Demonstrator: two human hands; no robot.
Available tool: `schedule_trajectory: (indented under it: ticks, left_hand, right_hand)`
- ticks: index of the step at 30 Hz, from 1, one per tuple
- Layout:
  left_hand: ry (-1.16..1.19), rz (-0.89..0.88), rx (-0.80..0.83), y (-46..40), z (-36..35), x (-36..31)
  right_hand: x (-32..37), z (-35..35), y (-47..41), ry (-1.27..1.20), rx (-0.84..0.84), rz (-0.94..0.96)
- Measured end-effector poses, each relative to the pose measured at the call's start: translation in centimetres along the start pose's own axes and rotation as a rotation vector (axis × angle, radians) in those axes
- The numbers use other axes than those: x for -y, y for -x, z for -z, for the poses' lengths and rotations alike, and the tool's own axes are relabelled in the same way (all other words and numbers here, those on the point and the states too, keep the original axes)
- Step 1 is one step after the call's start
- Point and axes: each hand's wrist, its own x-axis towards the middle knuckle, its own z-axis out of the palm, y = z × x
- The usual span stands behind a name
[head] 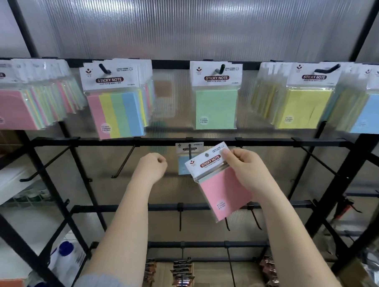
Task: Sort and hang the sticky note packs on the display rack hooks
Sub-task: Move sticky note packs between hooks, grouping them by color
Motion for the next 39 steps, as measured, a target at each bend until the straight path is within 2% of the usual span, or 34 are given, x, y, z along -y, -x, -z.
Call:
schedule_trajectory:
  ticks: [4,8,12,17,24,31,39]
  left_hand:
    - [0.024,0.066,0.096,-2.1,-1.6,-1.4]
    - [0.143,0.089,0.215,-3.8,-3.4,-2.3]
    - [0.295,0.106,0.247,-5.3,-5.1,-2.8]
    - [0.434,0.127,0.219,-5.9,-6.8,-2.7]
    - [0.420,0.080,0.131,-5.5,-7.9,-1.1]
    - [0.542,0.045,0.156,-4.4,-7.7,-0.9]
    - [0.490,0.012,-0.012,-1.6,-6.6,-1.3]
  right_hand:
    - [0.0,1.1,-0.2,-0.026,-0.084,-0.012]
    - [-0.1,2.0,-0.3,-0.054,-0.157,-0.038]
    - [-0.5,2.9,-0.1,-0.088,-0.213,-0.063]
    - [-0.7,3.8,0.1,-0.133,-0.273,-0.090]
    - [-0.7,4.2,0.6,-0.144,-0.306,-0.081]
    - [-1.1,4.4,1.3,-0.169,-0.302,-0.101]
    - [-1.1,4.8,3.0,-0.180,-0.282,-0.122]
